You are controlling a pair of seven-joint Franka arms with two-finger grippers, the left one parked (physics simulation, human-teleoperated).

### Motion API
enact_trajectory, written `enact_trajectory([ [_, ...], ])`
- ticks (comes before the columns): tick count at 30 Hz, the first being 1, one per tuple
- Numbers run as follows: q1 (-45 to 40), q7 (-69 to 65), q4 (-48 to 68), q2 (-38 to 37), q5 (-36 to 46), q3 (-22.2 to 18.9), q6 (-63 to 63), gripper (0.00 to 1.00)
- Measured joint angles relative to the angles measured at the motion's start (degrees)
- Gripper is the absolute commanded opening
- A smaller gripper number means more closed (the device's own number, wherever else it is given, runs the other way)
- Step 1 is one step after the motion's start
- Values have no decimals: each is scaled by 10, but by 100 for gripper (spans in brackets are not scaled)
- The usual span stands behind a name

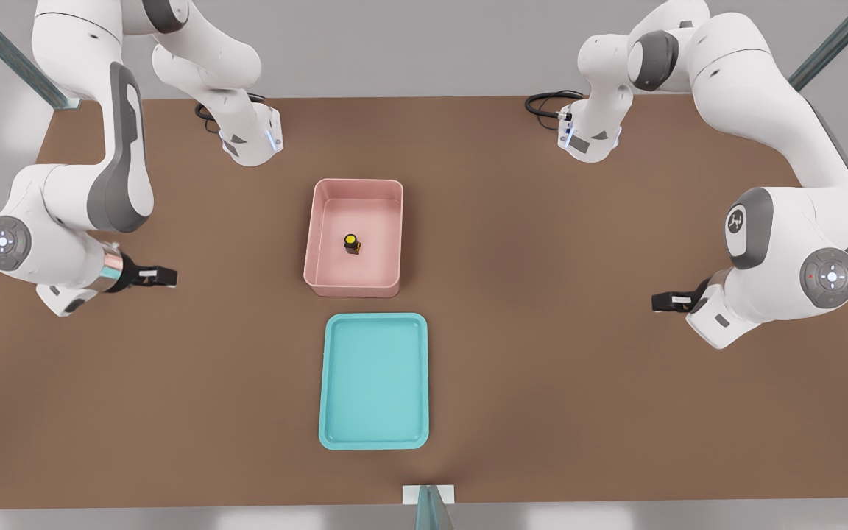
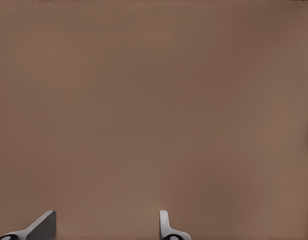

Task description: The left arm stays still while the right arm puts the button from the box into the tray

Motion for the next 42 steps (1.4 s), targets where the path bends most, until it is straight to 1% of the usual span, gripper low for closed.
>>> enact_trajectory([
  [2,12,1,0,3,1,0,7,100],
  [3,35,6,0,6,1,-1,9,100],
  [6,158,39,5,18,3,0,20,100],
  [8,207,68,-4,30,10,4,36,100],
  [9,221,83,-39,19,16,5,53,100],
  [13,273,152,-252,-72,42,7,161,100],
  [15,304,192,-323,-98,48,8,218,100],
  [17,334,234,-357,-105,50,12,264,100],
  [19,354,275,-379,-101,52,27,307,100],
  [22,390,333,-414,-78,53,36,372,100],
  [27,376,411,-449,-29,54,38,476,100],
  [30,375,449,-455,-18,54,38,518,100],
  [35,393,501,-455,-7,55,38,556,100],
  [42,403,553,-458,10,54,39,575,100],
])
